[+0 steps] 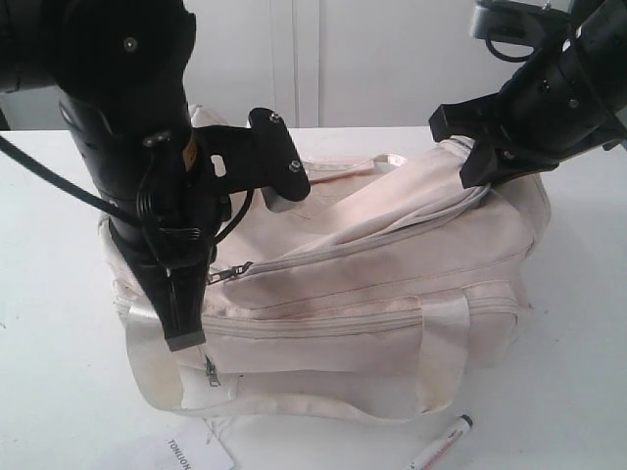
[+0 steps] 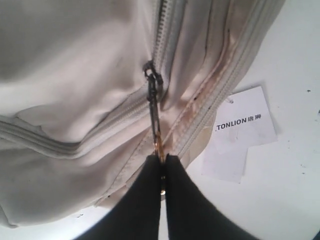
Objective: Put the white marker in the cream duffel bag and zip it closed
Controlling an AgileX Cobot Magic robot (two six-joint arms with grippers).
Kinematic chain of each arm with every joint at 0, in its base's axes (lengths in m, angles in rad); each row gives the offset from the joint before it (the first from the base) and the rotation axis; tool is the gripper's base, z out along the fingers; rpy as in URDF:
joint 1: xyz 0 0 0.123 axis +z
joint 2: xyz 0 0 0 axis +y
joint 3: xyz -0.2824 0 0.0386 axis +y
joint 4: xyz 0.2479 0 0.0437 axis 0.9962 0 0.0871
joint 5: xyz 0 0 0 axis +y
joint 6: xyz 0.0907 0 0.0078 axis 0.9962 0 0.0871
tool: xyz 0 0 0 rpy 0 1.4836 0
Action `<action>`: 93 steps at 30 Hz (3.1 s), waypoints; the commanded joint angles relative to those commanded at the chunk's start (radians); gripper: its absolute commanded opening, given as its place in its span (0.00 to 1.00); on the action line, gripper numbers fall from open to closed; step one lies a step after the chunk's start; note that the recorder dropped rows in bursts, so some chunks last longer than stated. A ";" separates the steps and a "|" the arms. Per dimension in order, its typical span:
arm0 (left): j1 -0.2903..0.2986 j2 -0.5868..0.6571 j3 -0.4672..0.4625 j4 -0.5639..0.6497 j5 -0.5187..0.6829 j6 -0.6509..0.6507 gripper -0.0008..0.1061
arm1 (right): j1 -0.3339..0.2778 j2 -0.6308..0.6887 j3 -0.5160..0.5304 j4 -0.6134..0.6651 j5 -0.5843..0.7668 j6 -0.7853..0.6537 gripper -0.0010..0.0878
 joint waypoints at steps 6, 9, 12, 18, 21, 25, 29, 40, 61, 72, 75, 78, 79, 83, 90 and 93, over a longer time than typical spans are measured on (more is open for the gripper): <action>0.000 -0.039 0.059 -0.005 0.000 0.000 0.01 | 0.000 0.000 0.000 -0.018 -0.004 0.000 0.01; 0.000 -0.068 0.090 -0.005 -0.011 0.000 0.01 | 0.000 0.000 0.000 -0.020 -0.004 0.000 0.01; 0.000 -0.095 0.119 -0.005 -0.042 0.000 0.01 | 0.000 0.000 0.000 -0.022 -0.004 0.000 0.01; 0.045 -0.134 0.158 -0.004 -0.059 -0.011 0.01 | 0.000 0.000 0.000 -0.042 -0.006 0.000 0.01; 0.072 -0.150 0.165 -0.020 -0.081 -0.011 0.01 | 0.000 0.000 0.000 -0.042 -0.006 0.000 0.01; 0.081 -0.152 0.167 -0.028 -0.080 -0.011 0.01 | 0.000 0.000 0.000 -0.042 -0.008 0.000 0.01; 0.081 -0.152 0.167 -0.040 -0.084 -0.011 0.01 | 0.000 0.000 0.000 -0.042 -0.010 0.000 0.01; 0.081 -0.152 0.167 -0.164 -0.140 0.016 0.01 | 0.000 0.010 0.000 -0.043 -0.032 0.004 0.01; 0.081 -0.152 0.167 -0.219 -0.184 0.016 0.01 | 0.000 0.010 0.000 -0.034 -0.056 -0.006 0.01; 0.081 -0.152 0.167 -0.244 -0.231 0.016 0.01 | 0.000 0.010 0.000 0.006 -0.047 0.001 0.01; 0.081 -0.152 0.167 -0.268 -0.257 0.016 0.01 | 0.000 0.010 0.000 0.006 -0.043 0.001 0.01; 0.081 -0.152 0.167 -0.292 -0.296 0.016 0.01 | 0.000 0.010 0.000 0.006 -0.041 0.001 0.01; 0.081 -0.152 0.167 -0.297 -0.305 0.016 0.01 | 0.000 0.010 0.000 0.008 -0.041 0.001 0.01; 0.081 -0.152 0.167 -0.342 -0.387 0.016 0.01 | 0.000 0.010 0.000 0.008 -0.041 0.001 0.01; 0.090 -0.152 0.167 -0.452 -0.476 0.016 0.01 | 0.000 0.010 0.000 0.008 -0.039 0.001 0.01; 0.090 -0.152 0.167 -0.486 -0.490 0.016 0.01 | 0.000 0.010 0.000 0.008 -0.039 0.001 0.01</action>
